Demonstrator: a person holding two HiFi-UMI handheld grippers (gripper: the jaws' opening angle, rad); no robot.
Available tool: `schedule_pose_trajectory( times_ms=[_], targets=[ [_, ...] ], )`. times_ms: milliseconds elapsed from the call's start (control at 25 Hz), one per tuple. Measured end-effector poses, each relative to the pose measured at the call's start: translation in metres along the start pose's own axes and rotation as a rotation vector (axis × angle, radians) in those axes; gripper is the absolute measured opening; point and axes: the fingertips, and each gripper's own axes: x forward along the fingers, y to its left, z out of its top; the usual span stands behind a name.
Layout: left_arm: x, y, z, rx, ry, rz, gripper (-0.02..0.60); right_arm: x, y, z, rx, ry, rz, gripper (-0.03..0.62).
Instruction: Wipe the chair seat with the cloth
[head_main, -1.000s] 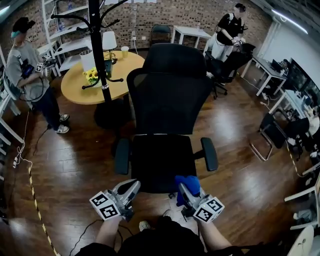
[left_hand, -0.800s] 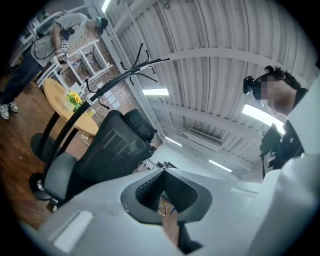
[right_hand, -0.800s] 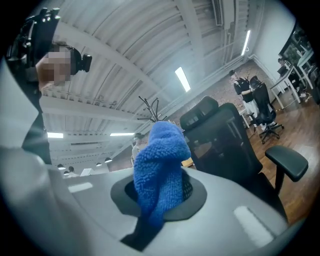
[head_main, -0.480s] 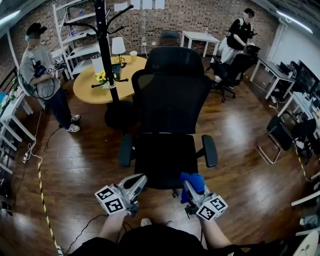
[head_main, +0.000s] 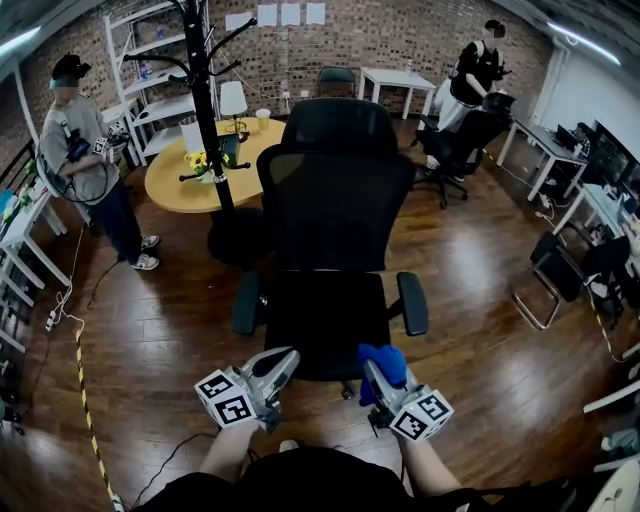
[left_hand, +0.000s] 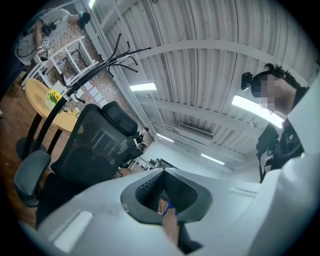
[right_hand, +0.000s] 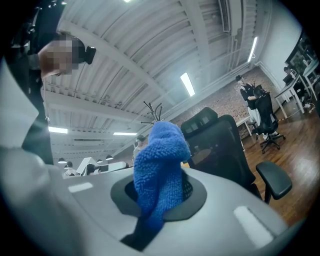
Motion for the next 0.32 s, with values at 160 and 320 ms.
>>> schedule_pose_trajectory(
  times_ms=[160, 320],
  targets=[
    [-0.0002, -0.001, 0.0024, 0.004, -0.002, -0.006, -0.009, 0.0016, 0.0029, -0.0016, 0.001, 0.001, 0.0, 0.035],
    [-0.0047, 0.0027, 0.0043, 0.003, -0.003, -0.001, -0.009, 0.0059, 0.0064, -0.0058, 0.006, 0.007, 0.001, 0.035]
  ],
)
